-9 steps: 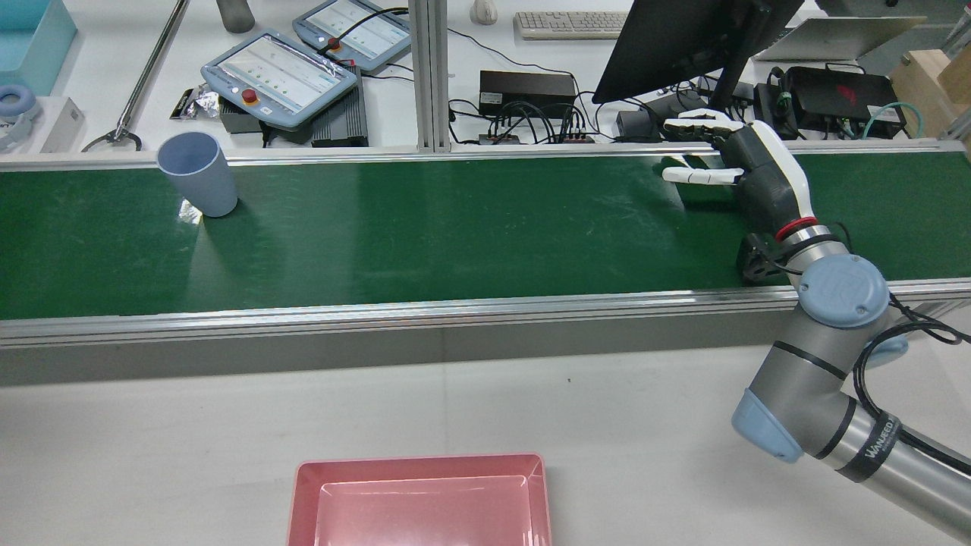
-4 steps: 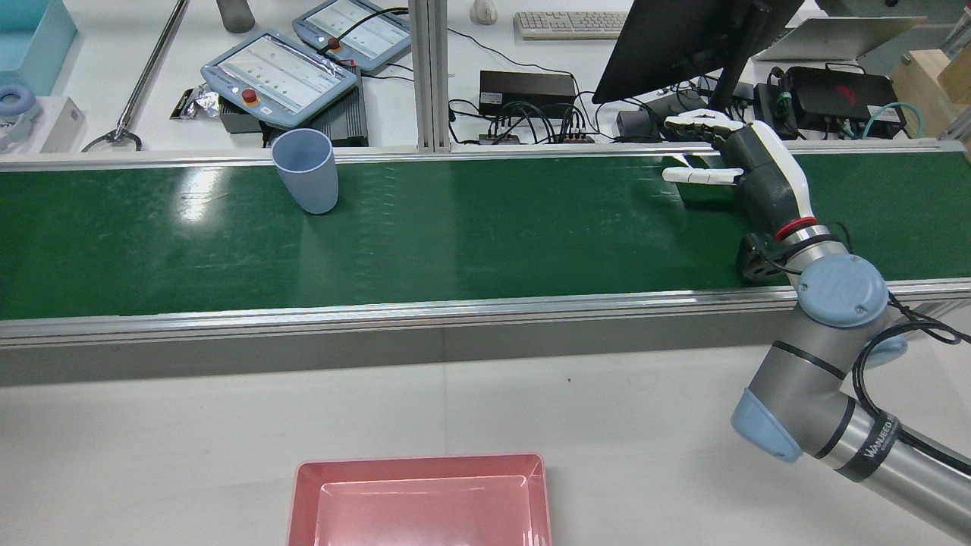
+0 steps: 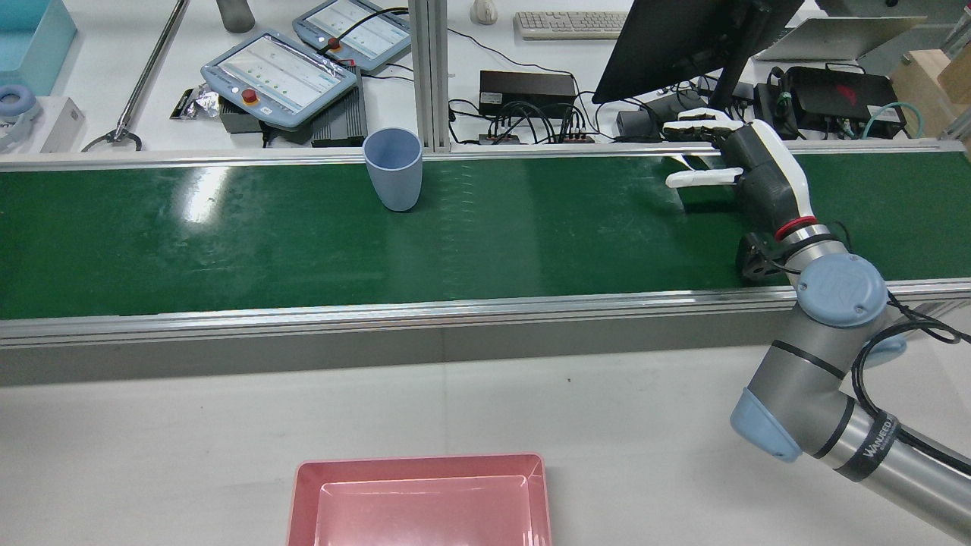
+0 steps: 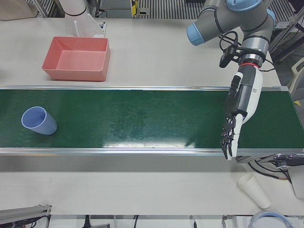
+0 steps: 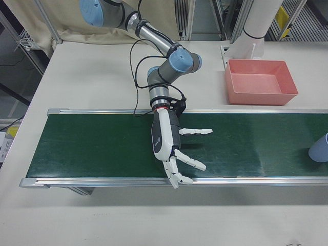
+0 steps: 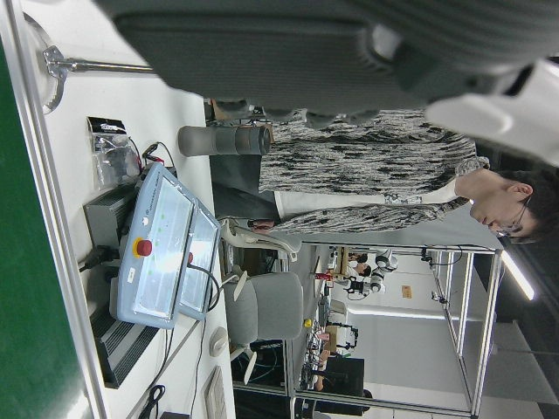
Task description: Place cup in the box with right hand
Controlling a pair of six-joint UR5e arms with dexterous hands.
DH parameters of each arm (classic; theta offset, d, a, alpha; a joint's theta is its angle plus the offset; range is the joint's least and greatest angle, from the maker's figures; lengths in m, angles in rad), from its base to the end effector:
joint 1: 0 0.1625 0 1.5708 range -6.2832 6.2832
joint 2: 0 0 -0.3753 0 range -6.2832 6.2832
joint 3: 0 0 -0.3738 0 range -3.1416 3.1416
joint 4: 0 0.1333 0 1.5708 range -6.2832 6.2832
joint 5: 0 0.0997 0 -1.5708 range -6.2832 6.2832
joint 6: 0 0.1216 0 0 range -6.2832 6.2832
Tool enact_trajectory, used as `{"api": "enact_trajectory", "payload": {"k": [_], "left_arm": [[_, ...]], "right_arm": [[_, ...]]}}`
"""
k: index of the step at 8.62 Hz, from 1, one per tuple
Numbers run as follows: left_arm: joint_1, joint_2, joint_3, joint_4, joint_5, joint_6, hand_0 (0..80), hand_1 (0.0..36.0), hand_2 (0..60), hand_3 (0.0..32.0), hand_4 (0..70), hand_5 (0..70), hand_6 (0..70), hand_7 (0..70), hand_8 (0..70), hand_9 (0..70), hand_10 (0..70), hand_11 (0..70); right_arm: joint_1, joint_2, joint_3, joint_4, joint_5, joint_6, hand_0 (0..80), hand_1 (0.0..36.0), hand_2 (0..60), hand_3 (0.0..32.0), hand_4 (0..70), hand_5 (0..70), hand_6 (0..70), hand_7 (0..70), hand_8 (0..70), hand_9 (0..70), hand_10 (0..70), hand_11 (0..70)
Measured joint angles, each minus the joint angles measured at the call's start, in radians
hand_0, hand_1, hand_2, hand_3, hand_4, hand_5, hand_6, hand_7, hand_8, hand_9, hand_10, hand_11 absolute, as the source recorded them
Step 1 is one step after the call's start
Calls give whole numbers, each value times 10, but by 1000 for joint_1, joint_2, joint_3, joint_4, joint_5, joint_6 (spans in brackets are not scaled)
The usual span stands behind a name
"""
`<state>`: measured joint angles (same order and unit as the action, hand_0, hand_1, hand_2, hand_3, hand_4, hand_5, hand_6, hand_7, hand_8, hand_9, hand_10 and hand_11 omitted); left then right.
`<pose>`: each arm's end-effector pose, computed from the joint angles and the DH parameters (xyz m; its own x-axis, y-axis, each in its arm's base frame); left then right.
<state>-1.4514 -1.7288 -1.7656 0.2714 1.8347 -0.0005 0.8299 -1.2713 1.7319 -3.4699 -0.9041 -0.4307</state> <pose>-0.0371 -0.5432 0.4938 -0.9275 -0.3732 -0.0207 -0.0102 0.0806 -0.9967 -0.2197 -0.5491 0.4412 -0.9400 0.0303 0.3397 -0.3339 0.1211 -0.9348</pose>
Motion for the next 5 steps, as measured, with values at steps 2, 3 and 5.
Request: {"api": "enact_trajectory", "payload": {"k": [2, 3, 5], "left_arm": [[0, 0, 0, 0, 0, 0, 0, 0, 0, 0, 0, 0, 0, 0, 0, 0, 0, 0], [0, 0, 0, 0, 0, 0, 0, 0, 0, 0, 0, 0, 0, 0, 0, 0, 0, 0], [0, 0, 0, 0, 0, 0, 0, 0, 0, 0, 0, 0, 0, 0, 0, 0, 0, 0]], "right_arm": [[-1, 6, 0, 0, -1, -2, 524, 157, 100, 0, 263, 70, 96, 362, 171, 276, 74, 122], [-1, 7, 0, 0, -1, -5, 537, 142, 32, 0, 286, 71, 97, 363, 171, 277, 74, 122], [-8, 11, 0, 0, -1, -11, 515, 176, 174, 0, 243, 70, 97, 364, 170, 276, 76, 124]]}}
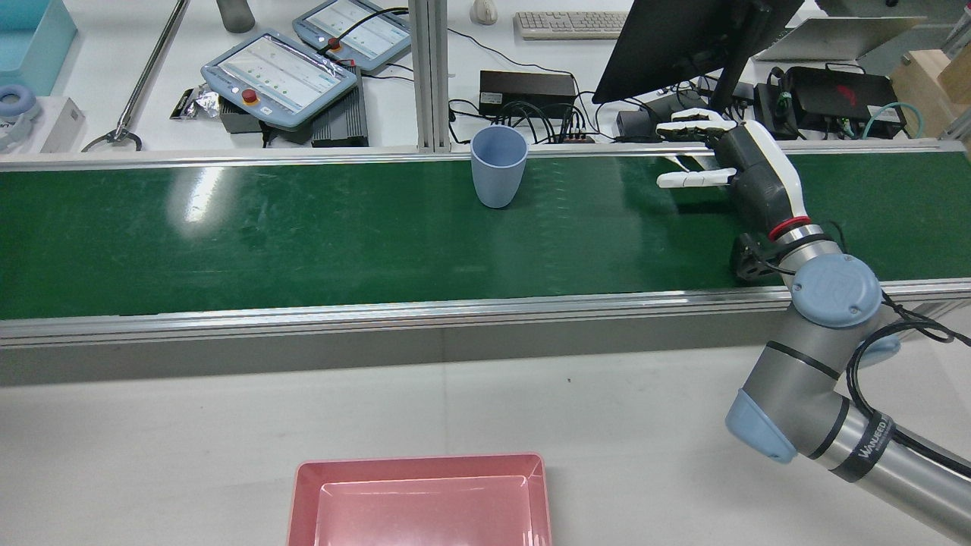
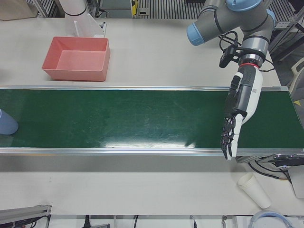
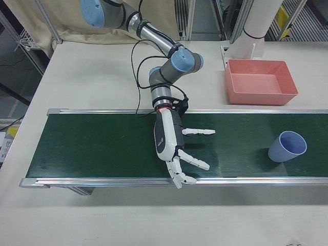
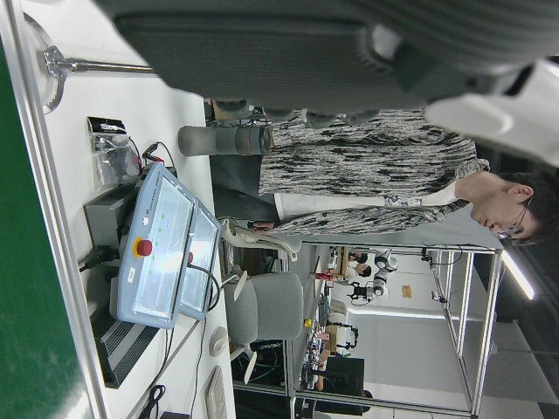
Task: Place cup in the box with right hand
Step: 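Close the right hand around the light blue cup on the belt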
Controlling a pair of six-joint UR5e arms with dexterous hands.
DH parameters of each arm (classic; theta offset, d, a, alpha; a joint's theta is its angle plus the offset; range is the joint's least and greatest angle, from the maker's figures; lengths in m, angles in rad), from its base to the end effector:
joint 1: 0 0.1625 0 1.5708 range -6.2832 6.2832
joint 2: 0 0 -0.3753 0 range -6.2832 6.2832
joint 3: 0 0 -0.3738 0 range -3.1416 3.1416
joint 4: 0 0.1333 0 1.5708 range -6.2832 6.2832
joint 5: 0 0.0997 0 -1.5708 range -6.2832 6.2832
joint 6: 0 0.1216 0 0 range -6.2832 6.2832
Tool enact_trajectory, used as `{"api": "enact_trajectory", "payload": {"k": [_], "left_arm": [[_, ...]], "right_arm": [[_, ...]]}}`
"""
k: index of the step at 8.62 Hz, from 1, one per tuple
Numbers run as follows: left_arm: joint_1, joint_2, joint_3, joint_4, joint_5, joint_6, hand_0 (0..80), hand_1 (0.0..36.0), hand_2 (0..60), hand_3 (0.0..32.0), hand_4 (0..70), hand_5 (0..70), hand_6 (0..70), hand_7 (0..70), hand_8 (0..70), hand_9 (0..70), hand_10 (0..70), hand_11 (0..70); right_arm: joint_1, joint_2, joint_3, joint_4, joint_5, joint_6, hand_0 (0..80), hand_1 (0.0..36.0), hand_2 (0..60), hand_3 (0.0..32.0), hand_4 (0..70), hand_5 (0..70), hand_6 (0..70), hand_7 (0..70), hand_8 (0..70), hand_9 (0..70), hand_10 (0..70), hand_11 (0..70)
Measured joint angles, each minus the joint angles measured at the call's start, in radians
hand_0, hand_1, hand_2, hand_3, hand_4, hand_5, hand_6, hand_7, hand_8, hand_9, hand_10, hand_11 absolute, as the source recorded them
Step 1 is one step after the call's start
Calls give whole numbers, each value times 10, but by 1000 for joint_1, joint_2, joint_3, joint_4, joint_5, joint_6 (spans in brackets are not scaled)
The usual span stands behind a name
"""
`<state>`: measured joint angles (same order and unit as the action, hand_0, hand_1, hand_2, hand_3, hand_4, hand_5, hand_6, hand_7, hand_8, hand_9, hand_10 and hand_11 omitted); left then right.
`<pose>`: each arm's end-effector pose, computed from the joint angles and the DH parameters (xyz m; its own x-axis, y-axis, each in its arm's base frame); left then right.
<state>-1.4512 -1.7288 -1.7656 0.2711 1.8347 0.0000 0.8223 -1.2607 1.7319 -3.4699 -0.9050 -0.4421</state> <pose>-0.0370 -0.5433 0.4938 -0.9275 -0.3733 -0.0213 -0.0097 0.0810 -0.9967 -0.2260 -0.5495 0.4353 -0.9384 0.0342 0.3440 -0.3369 0.1316 -0.9323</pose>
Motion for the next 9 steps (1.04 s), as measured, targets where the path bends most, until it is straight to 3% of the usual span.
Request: {"api": "enact_trajectory", "payload": {"k": [1, 2, 3, 5, 6, 7, 8, 9], "left_arm": [[0, 0, 0, 0, 0, 0, 0, 0, 0, 0, 0, 0, 0, 0, 0, 0, 0, 0], [0, 0, 0, 0, 0, 0, 0, 0, 0, 0, 0, 0, 0, 0, 0, 0, 0, 0], [0, 0, 0, -1, 0, 0, 0, 0, 0, 0, 0, 0, 0, 0, 0, 0, 0, 0], [0, 0, 0, -1, 0, 0, 0, 0, 0, 0, 0, 0, 0, 0, 0, 0, 0, 0], [0, 0, 0, -1, 0, 0, 0, 0, 0, 0, 0, 0, 0, 0, 0, 0, 0, 0], [0, 0, 0, -1, 0, 0, 0, 0, 0, 0, 0, 0, 0, 0, 0, 0, 0, 0], [0, 0, 0, 0, 0, 0, 0, 0, 0, 0, 0, 0, 0, 0, 0, 0, 0, 0], [0, 0, 0, 0, 0, 0, 0, 0, 0, 0, 0, 0, 0, 0, 0, 0, 0, 0]], "right_arm": [[-4, 1, 0, 0, 0, -6, 523, 158, 104, 0, 269, 70, 97, 366, 171, 276, 78, 127], [-6, 2, -2, 0, 0, -11, 520, 168, 139, 0, 261, 70, 98, 366, 171, 278, 80, 130], [-8, 2, -3, 0, 1, -13, 534, 141, 35, 0, 291, 71, 98, 366, 172, 278, 78, 127], [-9, 5, -4, 0, 1, -15, 543, 137, 2, 0, 313, 71, 99, 370, 173, 280, 80, 130], [-9, 9, -5, 0, 0, -15, 537, 163, 88, 0, 291, 73, 101, 376, 174, 282, 84, 136], [-9, 15, -6, 0, 0, -16, 541, 153, 55, 0, 314, 72, 101, 378, 174, 283, 84, 136], [-9, 19, -6, 0, 0, -16, 543, 157, 60, 0, 313, 73, 102, 383, 177, 287, 81, 132], [-9, 21, -6, -1, 1, -16, 546, 183, 131, 0, 300, 78, 107, 403, 183, 297, 85, 139]]}}
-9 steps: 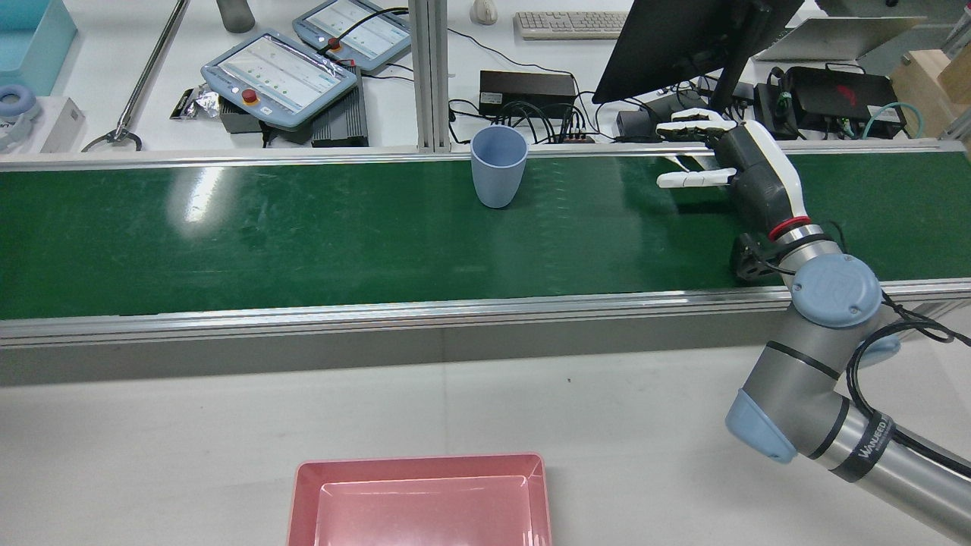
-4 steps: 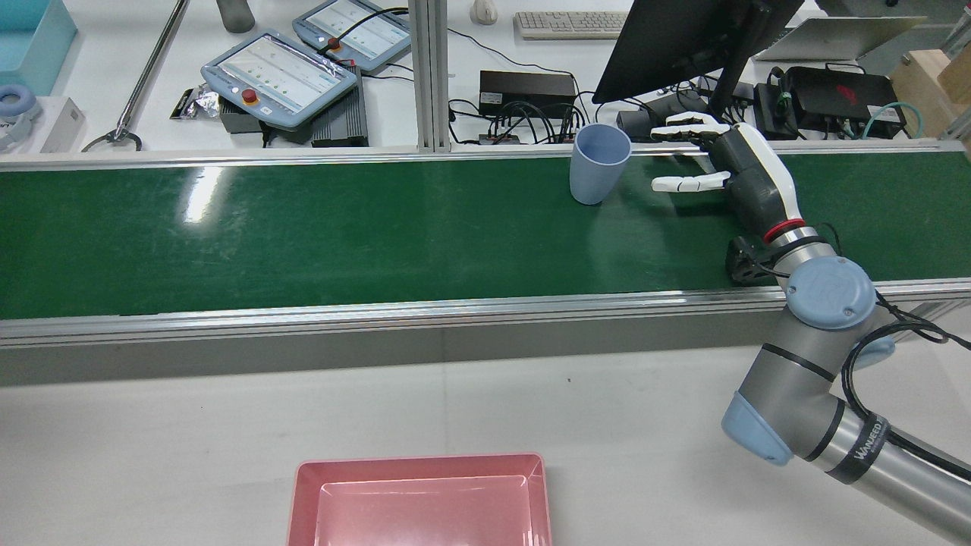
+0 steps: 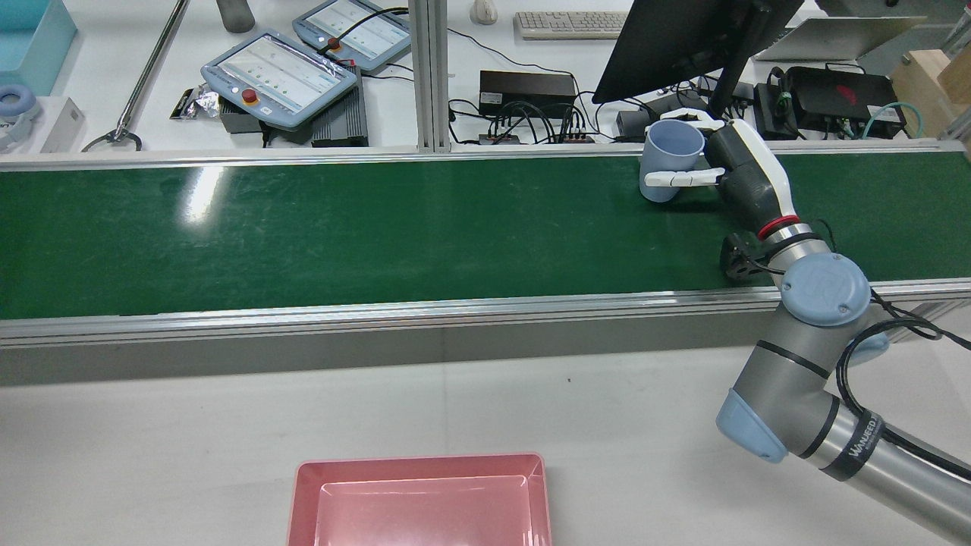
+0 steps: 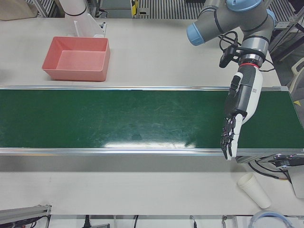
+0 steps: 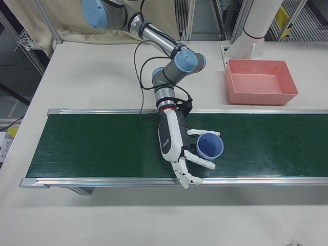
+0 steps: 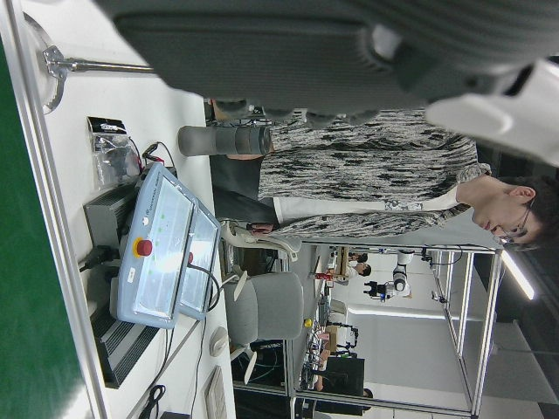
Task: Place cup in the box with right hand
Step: 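Close the right hand around the light blue cup on the belt, then lift the blue cup off the belt with the right hand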
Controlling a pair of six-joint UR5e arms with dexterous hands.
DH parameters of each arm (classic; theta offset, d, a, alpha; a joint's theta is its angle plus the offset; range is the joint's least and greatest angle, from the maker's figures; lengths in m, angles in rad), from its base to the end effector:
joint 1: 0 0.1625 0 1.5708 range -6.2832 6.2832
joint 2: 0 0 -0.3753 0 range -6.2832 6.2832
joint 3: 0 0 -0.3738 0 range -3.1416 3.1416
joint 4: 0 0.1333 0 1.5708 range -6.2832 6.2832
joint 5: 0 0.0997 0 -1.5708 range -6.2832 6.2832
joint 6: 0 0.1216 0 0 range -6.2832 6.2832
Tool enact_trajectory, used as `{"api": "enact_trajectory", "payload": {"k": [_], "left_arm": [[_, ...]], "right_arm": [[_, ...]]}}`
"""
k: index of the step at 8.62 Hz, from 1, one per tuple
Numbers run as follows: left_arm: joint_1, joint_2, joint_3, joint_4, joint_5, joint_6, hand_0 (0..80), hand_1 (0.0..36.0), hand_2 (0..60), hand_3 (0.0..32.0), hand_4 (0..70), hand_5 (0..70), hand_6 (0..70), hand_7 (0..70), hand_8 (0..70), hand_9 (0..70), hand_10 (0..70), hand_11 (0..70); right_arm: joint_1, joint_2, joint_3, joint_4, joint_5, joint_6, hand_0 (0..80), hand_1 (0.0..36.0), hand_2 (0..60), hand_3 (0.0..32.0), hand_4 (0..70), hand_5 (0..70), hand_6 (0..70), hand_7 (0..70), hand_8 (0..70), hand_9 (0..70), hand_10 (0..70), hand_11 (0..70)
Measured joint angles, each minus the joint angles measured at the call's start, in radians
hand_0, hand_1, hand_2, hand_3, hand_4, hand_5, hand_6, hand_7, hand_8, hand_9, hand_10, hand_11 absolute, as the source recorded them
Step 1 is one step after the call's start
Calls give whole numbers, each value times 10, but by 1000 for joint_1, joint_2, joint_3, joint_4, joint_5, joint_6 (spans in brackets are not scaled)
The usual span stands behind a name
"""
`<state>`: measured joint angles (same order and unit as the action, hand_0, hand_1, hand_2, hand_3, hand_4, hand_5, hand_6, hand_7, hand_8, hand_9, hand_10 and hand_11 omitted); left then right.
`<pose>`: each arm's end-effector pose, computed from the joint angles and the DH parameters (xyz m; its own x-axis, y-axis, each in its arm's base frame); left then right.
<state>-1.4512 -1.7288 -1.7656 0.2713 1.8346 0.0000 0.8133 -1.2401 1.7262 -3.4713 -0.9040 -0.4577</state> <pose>-0.0370 -0.5432 0.4938 -0.9275 -0.3732 -0.0212 -0.0097 0.0808 -0.9967 -0.2349 -0.5518 0.4264 -0.9360 0.0362 0.3501 -0.3418 0.1440 -0.9287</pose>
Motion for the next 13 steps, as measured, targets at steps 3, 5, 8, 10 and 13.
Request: {"api": "enact_trajectory", "payload": {"k": [3, 5, 8, 10, 13], "left_arm": [[0, 0, 0, 0, 0, 0, 0, 0, 0, 0, 0, 0, 0, 0, 0, 0, 0, 0], [-1, 0, 0, 0, 0, 0, 0, 0, 0, 0, 0, 0, 0, 0, 0, 0, 0, 0], [-1, 0, 0, 0, 0, -1, 0, 0, 0, 0, 0, 0, 0, 0, 0, 0, 0, 0], [-1, 0, 0, 0, 0, 0, 0, 0, 0, 0, 0, 0, 0, 0, 0, 0, 0, 0], [-1, 0, -1, 0, 0, 0, 0, 0, 0, 0, 0, 0, 0, 0, 0, 0, 0, 0]], "right_arm": [[4, -8, 15, -8, 73, 1, 603, 360, 600, 0, 700, 173, 434, 700, 672, 700, 516, 700], [6, -18, 26, -10, 90, 4, 557, 360, 600, 0, 700, 181, 451, 700, 700, 700, 588, 700], [-24, -52, 112, -10, 92, 1, 579, 360, 600, 0, 700, 174, 443, 700, 700, 700, 557, 700], [-82, -62, 261, -23, 93, -63, 574, 360, 600, 0, 700, 172, 441, 700, 700, 700, 551, 700], [-232, -62, 470, -56, 97, -178, 586, 360, 600, 0, 700, 172, 438, 700, 694, 700, 531, 700]]}}
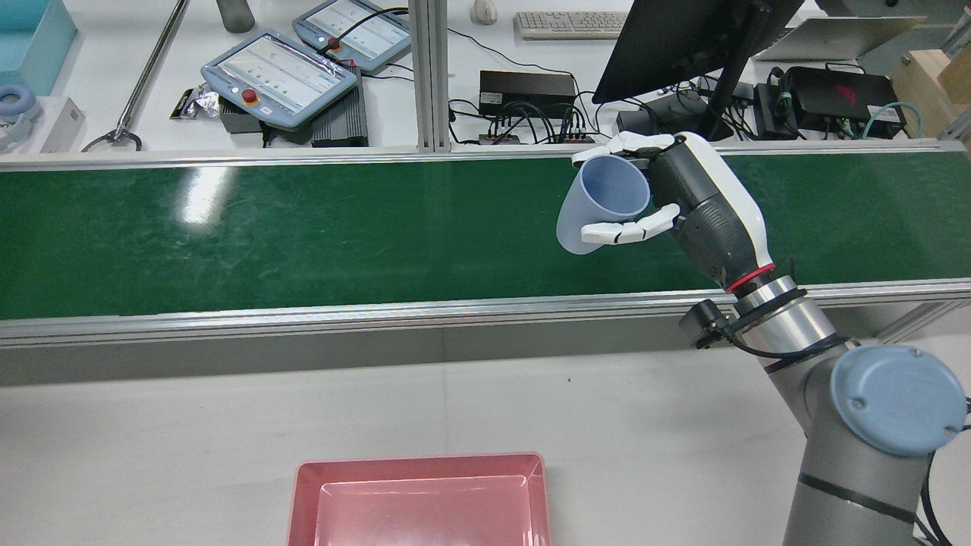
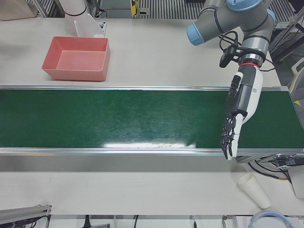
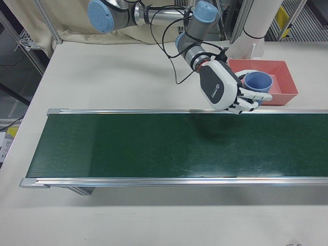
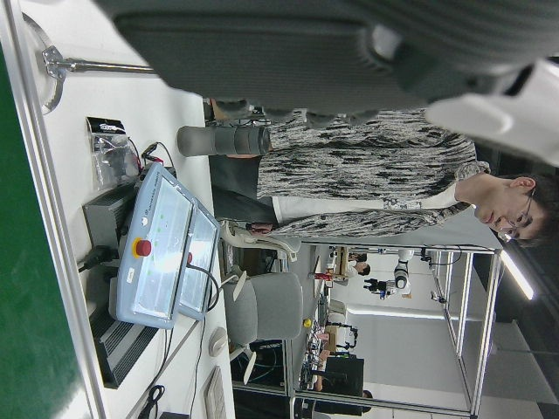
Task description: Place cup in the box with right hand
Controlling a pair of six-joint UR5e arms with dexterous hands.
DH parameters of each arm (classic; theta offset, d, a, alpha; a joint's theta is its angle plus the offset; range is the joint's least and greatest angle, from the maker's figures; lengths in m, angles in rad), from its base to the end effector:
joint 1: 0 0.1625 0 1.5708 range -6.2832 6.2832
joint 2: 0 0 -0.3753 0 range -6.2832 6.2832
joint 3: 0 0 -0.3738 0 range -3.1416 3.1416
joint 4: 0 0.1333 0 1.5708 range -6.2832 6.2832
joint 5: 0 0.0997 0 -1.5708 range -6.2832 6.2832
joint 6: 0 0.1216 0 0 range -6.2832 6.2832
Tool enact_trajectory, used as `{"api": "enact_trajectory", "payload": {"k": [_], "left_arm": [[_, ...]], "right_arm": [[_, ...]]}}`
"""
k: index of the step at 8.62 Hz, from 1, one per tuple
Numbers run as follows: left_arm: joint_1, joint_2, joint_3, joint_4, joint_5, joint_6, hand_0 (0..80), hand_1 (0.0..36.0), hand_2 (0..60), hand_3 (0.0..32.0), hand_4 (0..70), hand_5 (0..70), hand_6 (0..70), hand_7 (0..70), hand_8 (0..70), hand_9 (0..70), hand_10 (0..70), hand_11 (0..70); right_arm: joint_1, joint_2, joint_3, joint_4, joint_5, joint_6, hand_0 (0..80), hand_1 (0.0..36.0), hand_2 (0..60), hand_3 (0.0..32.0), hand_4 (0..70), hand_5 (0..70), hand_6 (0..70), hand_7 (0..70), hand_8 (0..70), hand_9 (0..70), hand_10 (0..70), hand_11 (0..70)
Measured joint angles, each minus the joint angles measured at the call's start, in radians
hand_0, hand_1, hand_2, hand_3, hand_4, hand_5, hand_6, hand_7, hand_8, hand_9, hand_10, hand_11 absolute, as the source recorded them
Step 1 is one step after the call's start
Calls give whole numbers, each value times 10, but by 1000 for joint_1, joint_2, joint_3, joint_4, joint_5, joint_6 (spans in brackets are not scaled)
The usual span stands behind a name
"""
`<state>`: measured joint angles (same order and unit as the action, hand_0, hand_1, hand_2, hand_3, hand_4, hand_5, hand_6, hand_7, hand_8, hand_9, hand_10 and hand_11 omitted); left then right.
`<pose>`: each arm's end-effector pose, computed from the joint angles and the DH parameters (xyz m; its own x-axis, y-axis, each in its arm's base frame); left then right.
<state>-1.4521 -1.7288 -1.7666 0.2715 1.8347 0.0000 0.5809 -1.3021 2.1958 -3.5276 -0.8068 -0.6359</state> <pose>-0.0375 -0.5432 0.4933 -0.9278 -0.3725 -0.0214 -0.0097 0.0816 -0.9966 -0.2644 -0.4337 0.2774 -0.9668 0.0603 0.2484 -0.2085 0.3761 -0.9028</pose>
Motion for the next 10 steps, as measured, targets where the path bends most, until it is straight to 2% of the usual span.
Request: {"api": "enact_trajectory", "payload": {"k": [2, 4, 5, 6, 7, 8, 9, 10], "left_arm": [[0, 0, 0, 0, 0, 0, 0, 0, 0, 0, 0, 0, 0, 0, 0, 0, 0, 0], [0, 0, 0, 0, 0, 0, 0, 0, 0, 0, 0, 0, 0, 0, 0, 0, 0, 0], [0, 0, -1, 0, 0, 0, 0, 0, 0, 0, 0, 0, 0, 0, 0, 0, 0, 0], [-1, 0, -1, 0, 0, 0, 0, 0, 0, 0, 0, 0, 0, 0, 0, 0, 0, 0], [0, 0, -1, 0, 0, 0, 0, 0, 0, 0, 0, 0, 0, 0, 0, 0, 0, 0], [-1, 0, 0, 0, 0, 0, 0, 0, 0, 0, 0, 0, 0, 0, 0, 0, 0, 0], [0, 0, 0, 0, 0, 0, 0, 0, 0, 0, 0, 0, 0, 0, 0, 0, 0, 0], [0, 0, -1, 0, 0, 0, 0, 0, 0, 0, 0, 0, 0, 0, 0, 0, 0, 0]], "right_arm": [[-172, 4, 109, -1, 64, -126, 572, 360, 600, 0, 700, 168, 436, 700, 679, 700, 542, 700], [-357, 16, 156, 6, 144, -250, 561, 360, 600, 0, 700, 166, 434, 700, 667, 700, 543, 700], [-437, 26, 160, 15, 175, -303, 557, 360, 600, 0, 700, 156, 424, 700, 634, 700, 510, 700], [-501, 30, 158, 36, 205, -346, 545, 360, 600, 0, 700, 135, 400, 700, 551, 700, 440, 622], [-553, 31, 155, 70, 228, -396, 569, 360, 600, 0, 700, 120, 355, 700, 477, 700, 372, 528], [-587, 28, 151, 106, 241, -443, 599, 350, 600, 0, 700, 108, 293, 700, 402, 628, 335, 481], [-612, 26, 148, 131, 246, -474, 668, 254, 181, 0, 562, 89, 92, 292, 146, 224, 118, 190], [-630, 25, 143, 146, 247, -490, 641, 160, 0, 0, 329, 74, 56, 162, 104, 152, 30, 64]]}}
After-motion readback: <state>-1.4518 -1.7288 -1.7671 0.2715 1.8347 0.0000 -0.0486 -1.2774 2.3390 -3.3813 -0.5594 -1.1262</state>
